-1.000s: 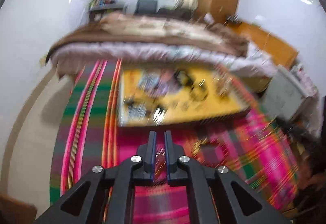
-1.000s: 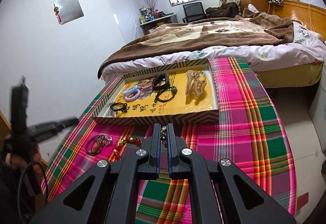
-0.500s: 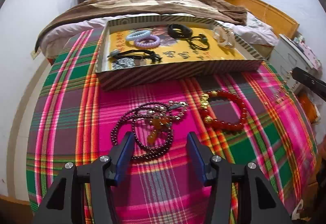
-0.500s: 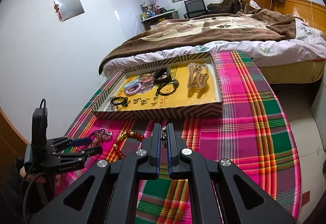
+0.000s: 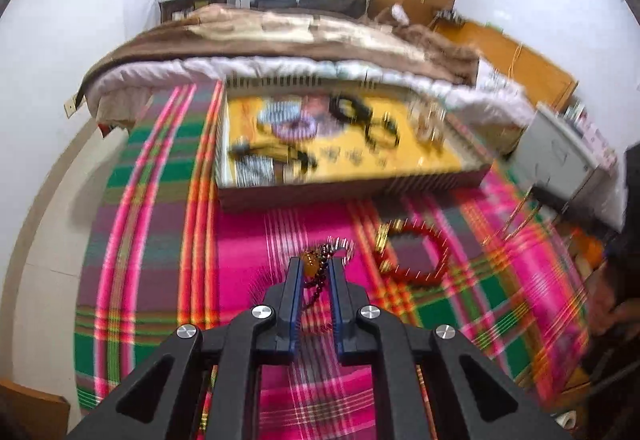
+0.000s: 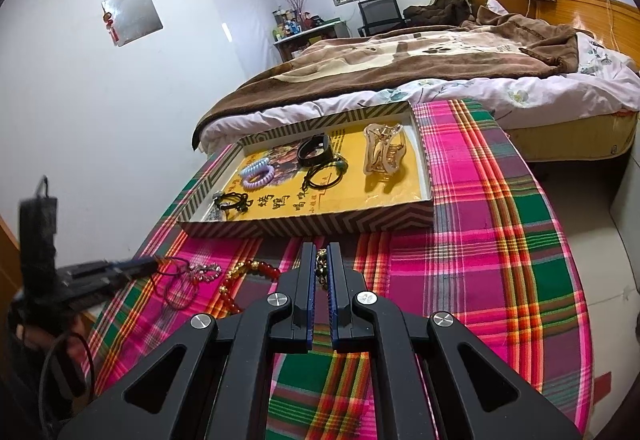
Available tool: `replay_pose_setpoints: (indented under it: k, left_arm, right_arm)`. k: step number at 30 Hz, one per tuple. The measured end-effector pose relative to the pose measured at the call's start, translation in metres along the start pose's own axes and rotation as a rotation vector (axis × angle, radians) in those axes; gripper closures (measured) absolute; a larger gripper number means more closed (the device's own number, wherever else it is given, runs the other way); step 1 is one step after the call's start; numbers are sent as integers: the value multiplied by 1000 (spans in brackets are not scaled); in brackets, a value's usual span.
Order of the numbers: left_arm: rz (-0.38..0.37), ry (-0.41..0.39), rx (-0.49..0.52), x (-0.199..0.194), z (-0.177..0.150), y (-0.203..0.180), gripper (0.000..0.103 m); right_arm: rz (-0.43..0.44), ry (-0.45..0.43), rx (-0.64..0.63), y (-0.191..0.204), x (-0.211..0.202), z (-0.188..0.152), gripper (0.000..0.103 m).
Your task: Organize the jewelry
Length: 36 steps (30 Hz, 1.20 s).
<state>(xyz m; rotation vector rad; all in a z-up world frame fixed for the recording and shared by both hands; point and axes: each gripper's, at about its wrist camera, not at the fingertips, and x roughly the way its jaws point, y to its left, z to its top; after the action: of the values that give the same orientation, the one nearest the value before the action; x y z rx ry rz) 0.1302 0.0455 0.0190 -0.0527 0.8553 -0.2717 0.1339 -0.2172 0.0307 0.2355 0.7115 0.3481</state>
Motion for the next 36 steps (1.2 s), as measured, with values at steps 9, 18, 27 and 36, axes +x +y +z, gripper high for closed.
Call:
replay_pose_setpoints:
  k: [9, 18, 27, 36]
  left_arm:
    - [-44, -100, -12, -29, 31, -2, 91]
    - [-78, -168, -3, -41, 55, -8, 97]
    - [-22, 4, -22, 17, 26, 21, 92]
    - [-52, 97, -43, 53, 10, 28, 55]
  right_arm:
    - [0, -24, -6, 3, -5, 8, 98]
    - [-2, -35, -15, 5, -4, 16, 98]
    - [4, -16, -14, 5, 3, 12, 98]
    - [5, 0, -14, 4, 10, 12, 98]
